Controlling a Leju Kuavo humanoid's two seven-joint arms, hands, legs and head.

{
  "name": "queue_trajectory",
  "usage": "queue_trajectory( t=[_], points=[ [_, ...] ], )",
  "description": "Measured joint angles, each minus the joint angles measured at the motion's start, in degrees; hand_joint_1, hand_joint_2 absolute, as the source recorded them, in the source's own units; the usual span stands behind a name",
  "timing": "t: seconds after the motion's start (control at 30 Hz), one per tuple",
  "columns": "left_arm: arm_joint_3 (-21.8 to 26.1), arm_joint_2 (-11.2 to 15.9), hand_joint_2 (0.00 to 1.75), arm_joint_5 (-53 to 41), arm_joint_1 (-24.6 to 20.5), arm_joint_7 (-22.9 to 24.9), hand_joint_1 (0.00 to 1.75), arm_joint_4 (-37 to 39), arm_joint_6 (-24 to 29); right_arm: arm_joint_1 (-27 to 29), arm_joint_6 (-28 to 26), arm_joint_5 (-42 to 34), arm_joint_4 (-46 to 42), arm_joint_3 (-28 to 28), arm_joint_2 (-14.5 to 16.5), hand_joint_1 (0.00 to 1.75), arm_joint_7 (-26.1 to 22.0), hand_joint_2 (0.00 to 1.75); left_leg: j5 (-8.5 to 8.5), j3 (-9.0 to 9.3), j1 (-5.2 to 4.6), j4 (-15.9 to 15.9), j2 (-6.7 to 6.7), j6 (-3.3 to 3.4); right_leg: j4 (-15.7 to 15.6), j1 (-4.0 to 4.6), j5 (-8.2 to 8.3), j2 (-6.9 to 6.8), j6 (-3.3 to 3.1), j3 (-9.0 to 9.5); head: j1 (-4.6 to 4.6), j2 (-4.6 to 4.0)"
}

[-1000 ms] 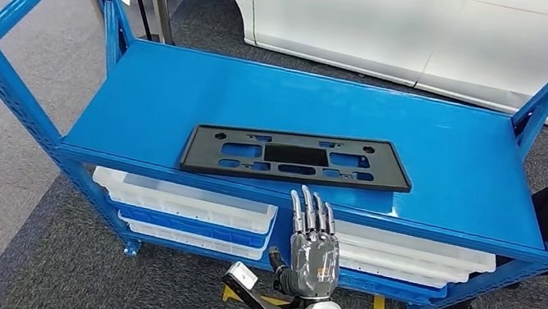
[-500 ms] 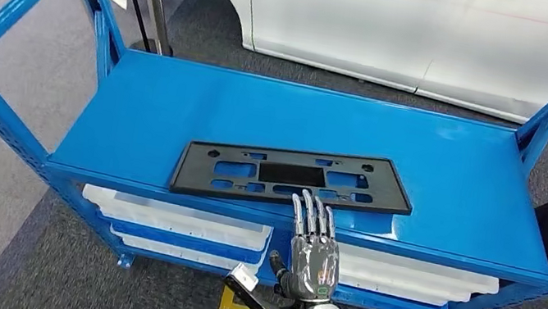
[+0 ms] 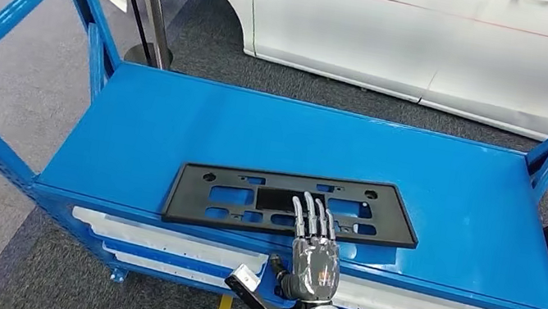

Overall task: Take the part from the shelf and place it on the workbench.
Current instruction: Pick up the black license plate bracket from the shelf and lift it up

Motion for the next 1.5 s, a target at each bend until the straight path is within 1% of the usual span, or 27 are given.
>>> queue_trajectory(
  t=[0.07, 0.13, 0.23, 0.27, 0.3, 0.33, 0.4, 0.47, 0.5, 0.6, 0.67, 0.73, 0.77, 0.8, 0.83, 0.9, 0.93, 1.0, 1.1, 1.17, 1.23, 1.27, 1.3, 1.33, 1.4, 1.43, 1.5],
  points=[
    [0.0, 0.1, 0.00, -0.1, 0.0, 0.0, 0.00, 0.0, 0.1, 0.0, 0.0, 0.0, 0.1, 0.0, 0.1, 0.00, -0.2, 1.75, -0.20, 0.16, -0.05, 0.4, 0.11, -0.55, -1.2, -0.27, 0.02, 0.01, -0.28, 0.84, -0.04, -0.01],
    [0.0, 0.1, 0.00, -0.2, -0.2, 0.0, 0.00, 0.0, 0.1, 0.0, 0.0, 0.0, 0.3, 0.0, 0.3, 0.00, -0.5, 1.75, -1.29, -1.31, -0.02, 3.8, 0.20, -1.03, -2.3, -0.65, -0.16, -0.07, -0.56, 2.12, -0.08, -0.01],
    [0.0, 0.4, 0.00, -0.2, -0.3, 0.0, 0.00, 0.1, 0.1, 0.0, 0.0, -0.4, 0.8, 0.1, 0.3, 0.00, -1.0, 1.75, -5.20, -7.78, 0.16, 13.8, 0.23, -1.93, -2.7, -0.79, -0.59, -0.24, -0.99, 2.84, -0.12, -0.01],
    [0.0, 0.4, 0.00, -0.3, -0.2, 0.0, 0.00, 0.1, 0.1, 0.0, 0.0, -0.8, 1.0, 0.1, 0.3, 0.00, -1.3, 1.75, -5.50, -9.49, 0.22, 15.5, 0.24, -2.13, -2.6, -0.79, -0.74, -0.22, -1.04, 2.91, -0.13, -0.01],
    [0.0, 0.4, 0.00, -0.4, -0.1, 0.0, 0.00, 0.1, 0.1, 0.0, 0.0, -1.1, 1.2, 0.1, 0.3, 0.00, -1.5, 1.75, -4.52, -10.12, 0.28, 15.2, 0.24, -2.25, -2.6, -0.80, -0.88, -0.18, -1.02, 3.03, -0.12, -0.01],
    [0.0, 0.5, 0.00, -0.5, -0.1, 0.0, 0.00, 0.1, 0.1, 0.0, 0.0, -1.5, 1.3, 0.1, 0.3, 0.00, -1.6, 1.75, -2.49, -9.75, 0.33, 12.9, 0.25, -2.32, -2.5, -0.83, -1.01, -0.15, -0.94, 3.18, -0.13, -0.01],
    [0.0, 0.6, 0.00, -0.7, -0.1, 0.0, 0.00, 0.1, 0.1, 0.0, 0.0, -2.0, 1.5, 0.0, 0.3, 0.00, -1.8, 1.75, 1.95, -7.21, 0.37, 5.4, 0.28, -2.23, -2.2, -0.80, -1.23, -0.12, -0.64, 3.46, -0.12, 0.00],
    [0.0, 0.7, 0.00, -0.8, -0.2, 0.0, 0.00, 0.1, 0.1, 0.0, 0.0, -2.4, 1.6, -0.1, 0.3, 0.00, -2.0, 1.75, 3.20, -5.71, 0.13, 1.1, 0.30, -1.47, -2.0, -0.64, -1.32, -0.05, -0.12, 3.36, -0.11, 0.00],
    [0.0, 0.7, 0.00, -0.9, -0.1, 0.0, 0.00, 0.0, 0.0, 0.0, 0.0, -2.6, 1.6, -0.1, 0.3, 0.00, -2.1, 1.75, 3.02, -5.69, -0.04, 0.7, 0.30, -0.97, -1.9, -0.57, -1.31, 0.01, 0.18, 3.31, -0.11, -0.01],
    [0.0, 0.8, 0.00, -1.1, 0.0, 0.0, 0.00, 0.1, -0.1, 0.1, 0.0, -2.8, 1.6, -0.4, 0.3, 0.00, -2.3, 1.75, 4.33, -5.38, 0.16, 0.2, 0.41, 0.36, -1.2, -0.60, -1.93, 0.18, 1.17, 3.07, -0.10, -0.01],
    [0.0, 0.8, 0.00, -1.1, -0.1, 0.0, 0.00, 0.1, -0.1, 0.1, 0.0, -2.8, 1.6, -0.4, 0.3, 0.00, -2.3, 1.75, 4.82, -5.27, 0.35, -0.1, 0.52, 0.96, 3.2, -0.83, -4.98, 0.17, 1.79, 1.29, -0.10, -0.01],
    [0.0, 0.8, 0.00, -1.2, -0.1, 0.0, 0.00, 0.0, -0.1, 0.1, 0.0, -2.9, 1.7, -0.4, 0.3, 0.00, -2.4, 1.75, 4.90, -5.42, 0.32, 0.0, 0.52, 1.18, 10.5, -1.13, -8.82, 0.14, 2.25, -1.90, -0.10, -0.01],
    [0.0, 0.8, 0.00, -1.3, -0.1, 0.0, 0.00, 0.0, -0.1, 0.1, 0.0, -2.9, 1.7, -0.4, 0.3, 0.00, -2.4, 1.75, 4.90, -5.46, 0.31, 0.0, 0.51, 1.18, 13.2, -1.28, -9.67, 0.12, 2.40, -3.03, -0.10, -0.01],
    [0.0, 0.8, 0.00, -1.3, -0.1, 0.0, 0.00, 0.1, -0.1, 0.1, 0.0, -2.9, 1.8, -0.4, 0.3, 0.00, -2.5, 1.75, 4.88, -5.46, 0.32, 0.0, 0.49, 1.14, 13.8, -1.42, -9.39, 0.10, 2.50, -3.26, -0.09, -0.01],
    [0.0, 0.8, 0.00, -1.5, -0.1, 0.0, 0.00, 0.1, -0.1, 0.1, 0.0, -3.0, 1.8, -0.4, 0.3, 0.00, -2.6, 1.75, 4.83, -5.39, 0.34, 0.0, 0.44, 1.07, 12.4, -1.56, -8.10, 0.08, 2.52, -2.45, -0.09, 0.00],
    [0.0, 0.8, 0.00, -1.7, -0.1, 0.0, 0.00, 0.1, -0.2, 0.1, 0.0, -3.1, 1.8, -0.4, 0.3, 0.00, -2.8, 1.75, 4.59, -5.21, 0.34, 0.2, 0.31, 0.70, 5.0, -1.71, -4.40, 0.03, 2.30, 1.30, -0.09, 0.00],
    [0.0, 0.8, 0.00, -1.8, -0.1, 0.0, 0.00, 0.1, -0.2, 0.1, 0.0, -3.1, 1.8, -0.4, 0.3, 0.00, -2.9, 1.75, 4.42, -5.22, 0.23, 0.4, 0.25, 0.41, 1.6, -1.67, -3.21, 0.03, 2.15, 2.92, -0.10, 0.00],
    [0.0, 0.9, 0.00, -1.8, -0.2, 0.0, 0.00, 0.1, -0.2, 0.1, 0.0, -3.1, 1.8, -0.4, 0.3, 0.00, -3.1, 1.75, 4.27, -5.36, 0.07, 0.5, 0.20, -0.25, -1.4, -1.47, -2.77, 0.05, 1.87, 4.19, -0.14, -0.01],
    [0.0, 1.0, 0.00, -1.9, -0.2, 0.0, 0.00, 0.1, -0.2, 0.0, 0.0, -3.2, 1.8, -0.4, 0.3, 0.00, -3.1, 1.75, 3.90, -5.43, 0.28, 0.6, 0.19, -1.22, -2.0, -1.48, -2.55, -0.02, 1.03, 4.40, -0.15, -0.01],
    [0.0, 1.1, 0.00, -1.9, -0.2, 0.0, 0.00, 0.1, -0.2, 0.1, 0.0, -3.2, 1.8, -0.4, 0.4, 0.00, -3.1, 1.75, 1.51, -6.93, 0.38, 4.1, 0.23, -1.67, -2.6, -1.69, -2.29, -0.28, 0.35, 4.73, -0.18, -0.01],
    [0.0, 1.2, 0.00, -1.9, -0.1, 0.0, 0.00, 0.1, -0.2, 0.1, 0.0, -3.2, 1.8, -0.4, 0.4, 0.00, -3.0, 1.75, -2.17, -10.30, 0.39, 11.5, 0.26, -2.00, -2.7, -1.57, -2.30, -0.51, 0.01, 4.75, -0.18, -0.01],
    [0.0, 1.2, 0.00, -1.9, -0.1, 0.0, 0.00, 0.1, -0.2, 0.1, 0.0, -3.3, 1.8, -0.4, 0.4, 0.00, -3.0, 1.75, -3.27, -11.85, 0.40, 14.7, 0.27, -2.13, -2.6, -1.50, -2.33, -0.56, -0.05, 4.73, -0.18, 0.00],
    [0.0, 1.3, 0.00, -2.0, 0.0, 0.0, 0.00, 0.1, -0.2, 0.1, 0.0, -3.5, 1.8, -0.4, 0.4, 0.00, -3.1, 1.75, -3.29, -12.60, 0.41, 16.2, 0.27, -2.18, -2.6, -1.44, -2.35, -0.57, -0.08, 4.74, -0.18, 0.00],
    [0.0, 1.3, 0.00, -2.1, 0.0, 0.0, 0.00, 0.1, -0.2, 0.1, 0.0, -3.8, 1.8, -0.4, 0.4, 0.00, -3.1, 1.75, -2.14, -12.23, 0.42, 15.4, 0.28, -2.18, -2.5, -1.42, -2.38, -0.55, -0.08, 4.78, -0.18, 0.00],
    [0.0, 1.4, 0.00, -2.2, 0.0, 0.0, 0.00, 0.1, -0.2, 0.1, 0.0, -4.6, 1.8, -0.4, 0.4, 0.00, -3.3, 1.75, 1.85, -8.83, 0.45, 8.1, 0.31, -2.02, -2.4, -1.40, -2.51, -0.44, 0.05, 4.89, -0.18, -0.01],
    [0.0, 1.4, 0.00, -2.3, 0.0, 0.0, 0.00, 0.1, -0.2, 0.1, 0.0, -4.9, 1.8, -0.4, 0.4, 0.00, -3.4, 1.75, 3.25, -7.05, 0.36, 4.3, 0.31, -1.86, -2.2, -1.27, -2.62, -0.32, 0.21, 4.86, -0.18, -0.01],
    [0.0, 1.5, 0.00, -2.3, 0.0, 0.0, 0.00, 0.1, -0.2, 0.1, 0.0, -5.1, 1.8, -0.4, 0.4, 0.00, -3.4, 1.75, 4.07, -5.38, 0.16, 0.6, 0.31, -1.33, -2.0, -1.03, -2.66, -0.06, 0.70, 4.72, -0.16, -0.01]
  ],
)
